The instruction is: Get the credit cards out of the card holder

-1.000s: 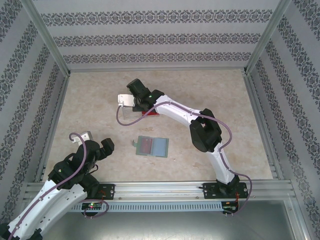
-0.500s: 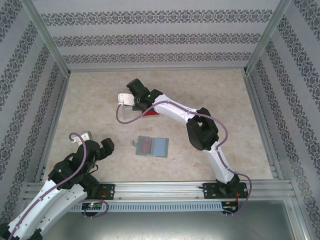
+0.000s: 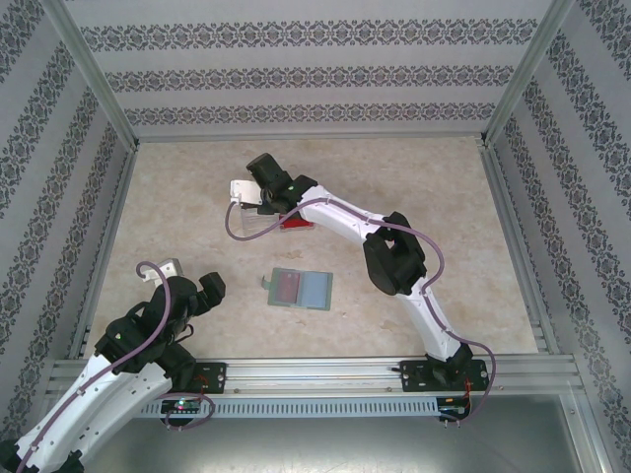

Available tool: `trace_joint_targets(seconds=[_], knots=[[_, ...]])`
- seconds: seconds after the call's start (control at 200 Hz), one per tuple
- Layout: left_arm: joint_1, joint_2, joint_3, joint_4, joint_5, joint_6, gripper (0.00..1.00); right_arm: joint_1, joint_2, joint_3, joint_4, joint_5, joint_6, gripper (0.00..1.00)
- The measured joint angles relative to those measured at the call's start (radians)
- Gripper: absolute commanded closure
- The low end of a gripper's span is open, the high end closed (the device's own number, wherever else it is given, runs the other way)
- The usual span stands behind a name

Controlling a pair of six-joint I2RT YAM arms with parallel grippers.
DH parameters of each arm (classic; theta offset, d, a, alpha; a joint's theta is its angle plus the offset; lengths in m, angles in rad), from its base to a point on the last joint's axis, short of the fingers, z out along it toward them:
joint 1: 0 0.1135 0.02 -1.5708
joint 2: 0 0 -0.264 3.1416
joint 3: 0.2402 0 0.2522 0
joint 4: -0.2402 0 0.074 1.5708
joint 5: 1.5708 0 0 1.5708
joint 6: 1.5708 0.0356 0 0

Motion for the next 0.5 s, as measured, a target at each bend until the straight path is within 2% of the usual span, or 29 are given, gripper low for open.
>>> trace_joint_targets(seconds=[0.23, 0.29, 0.5], knots=[[0.000, 0.000, 0.000, 0.000, 0.002, 0.000, 0.00, -0.002, 0.000, 0.014, -0.014, -0.032, 0.008, 0.69], [0.000, 0.000, 0.000, 0.000, 0.003, 0.000, 0.00, -0.007, 0.000, 0.019, -0.017, -0.061, 0.025, 0.60], [0.000, 0.000, 0.000, 0.000, 0.011, 0.001, 0.00, -0.029, 0.000, 0.037, -0.056, -0.180, 0.050, 0.62]])
